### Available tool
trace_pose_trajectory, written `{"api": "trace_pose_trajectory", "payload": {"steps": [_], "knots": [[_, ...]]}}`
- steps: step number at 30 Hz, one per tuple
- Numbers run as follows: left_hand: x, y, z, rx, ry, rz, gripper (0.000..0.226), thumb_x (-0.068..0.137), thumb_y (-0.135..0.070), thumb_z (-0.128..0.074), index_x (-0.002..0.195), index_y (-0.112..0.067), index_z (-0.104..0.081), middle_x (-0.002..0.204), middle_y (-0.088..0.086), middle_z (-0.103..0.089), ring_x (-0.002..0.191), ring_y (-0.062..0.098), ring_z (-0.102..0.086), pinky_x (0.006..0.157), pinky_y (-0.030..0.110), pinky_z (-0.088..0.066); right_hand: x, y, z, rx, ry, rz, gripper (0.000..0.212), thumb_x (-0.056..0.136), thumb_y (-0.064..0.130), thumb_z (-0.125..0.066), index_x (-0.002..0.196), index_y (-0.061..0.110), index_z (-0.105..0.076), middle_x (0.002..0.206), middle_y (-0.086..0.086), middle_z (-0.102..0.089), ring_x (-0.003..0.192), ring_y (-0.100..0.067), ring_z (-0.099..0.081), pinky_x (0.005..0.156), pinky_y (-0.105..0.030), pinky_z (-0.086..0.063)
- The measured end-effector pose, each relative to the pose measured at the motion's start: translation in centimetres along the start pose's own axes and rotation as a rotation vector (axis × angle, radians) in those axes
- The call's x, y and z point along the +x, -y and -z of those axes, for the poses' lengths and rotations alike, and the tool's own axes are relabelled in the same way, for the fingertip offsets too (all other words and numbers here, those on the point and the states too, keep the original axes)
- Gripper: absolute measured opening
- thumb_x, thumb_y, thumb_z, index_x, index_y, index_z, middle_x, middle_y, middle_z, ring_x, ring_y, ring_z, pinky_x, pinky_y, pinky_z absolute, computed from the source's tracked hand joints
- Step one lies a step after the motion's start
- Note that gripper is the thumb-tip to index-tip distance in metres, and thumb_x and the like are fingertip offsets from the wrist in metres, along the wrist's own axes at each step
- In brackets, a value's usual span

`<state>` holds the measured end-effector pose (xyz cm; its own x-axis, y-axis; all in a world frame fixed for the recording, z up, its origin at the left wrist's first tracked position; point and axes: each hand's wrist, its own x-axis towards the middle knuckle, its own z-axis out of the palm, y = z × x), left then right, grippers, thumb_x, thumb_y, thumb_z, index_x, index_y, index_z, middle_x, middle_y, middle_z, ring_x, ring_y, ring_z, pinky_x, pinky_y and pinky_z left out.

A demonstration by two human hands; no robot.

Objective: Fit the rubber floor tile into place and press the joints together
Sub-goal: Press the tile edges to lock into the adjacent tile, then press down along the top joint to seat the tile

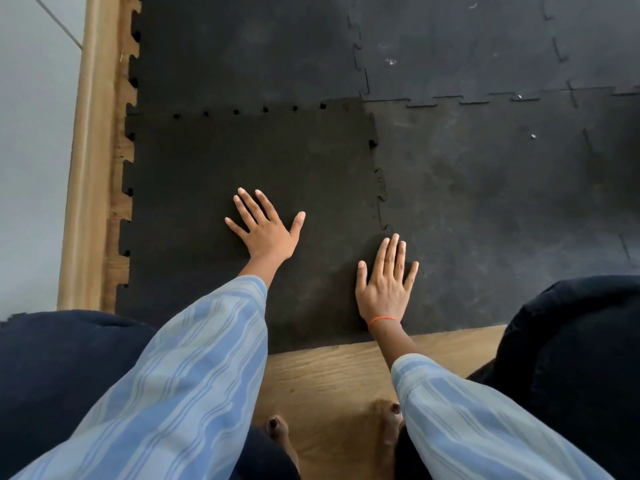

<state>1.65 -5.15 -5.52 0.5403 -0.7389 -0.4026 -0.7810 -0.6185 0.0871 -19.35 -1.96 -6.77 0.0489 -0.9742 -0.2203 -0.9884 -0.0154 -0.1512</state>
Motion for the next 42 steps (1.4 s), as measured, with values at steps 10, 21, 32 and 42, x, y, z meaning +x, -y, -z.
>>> {"api": "trace_pose_trajectory", "payload": {"steps": [10,21,32,42], "knots": [[-0.1,0.8,-0.9,-0.007,-0.081,-0.030,0.097,0.088,-0.073,-0.015,0.152,-0.002,0.003,0.158,0.025,0.011,0.147,0.035,0.012,0.112,0.063,0.001,6.2,1.9,0.8,-0.038,-0.017,0.191,0.072,0.094,0.054,-0.017,0.152,0.012,-0.006,0.162,-0.003,-0.004,0.149,-0.018,0.000,0.121,-0.042,0.001],[2.9,1.1,0.1,-0.016,-0.117,-0.126,0.096,0.086,-0.076,-0.016,0.154,-0.013,0.008,0.160,0.012,0.017,0.147,0.025,0.015,0.113,0.061,0.004,14.1,5.5,2.5,-0.048,0.052,0.318,0.074,0.096,0.054,-0.019,0.151,0.009,0.002,0.161,-0.006,0.008,0.148,-0.018,0.010,0.121,-0.041,0.004],[11.4,0.6,4.1,0.037,-0.033,-0.236,0.084,0.088,-0.074,-0.010,0.150,-0.025,0.020,0.157,-0.004,0.030,0.144,0.019,0.026,0.110,0.065,0.012,22.9,7.3,4.2,-0.085,0.115,0.340,0.089,0.088,0.070,-0.018,0.151,0.013,0.007,0.161,0.000,0.012,0.147,-0.015,0.012,0.120,-0.041,0.007],[11.8,0.1,6.7,0.046,0.161,-0.235,0.092,0.088,-0.075,-0.023,0.152,-0.024,0.018,0.156,-0.004,0.031,0.145,0.022,0.025,0.111,0.068,0.004,25.9,11.0,7.7,-0.148,0.373,0.418,0.079,0.096,0.054,-0.027,0.151,0.010,0.009,0.160,-0.005,0.019,0.147,-0.021,0.015,0.120,-0.047,0.001]]}}
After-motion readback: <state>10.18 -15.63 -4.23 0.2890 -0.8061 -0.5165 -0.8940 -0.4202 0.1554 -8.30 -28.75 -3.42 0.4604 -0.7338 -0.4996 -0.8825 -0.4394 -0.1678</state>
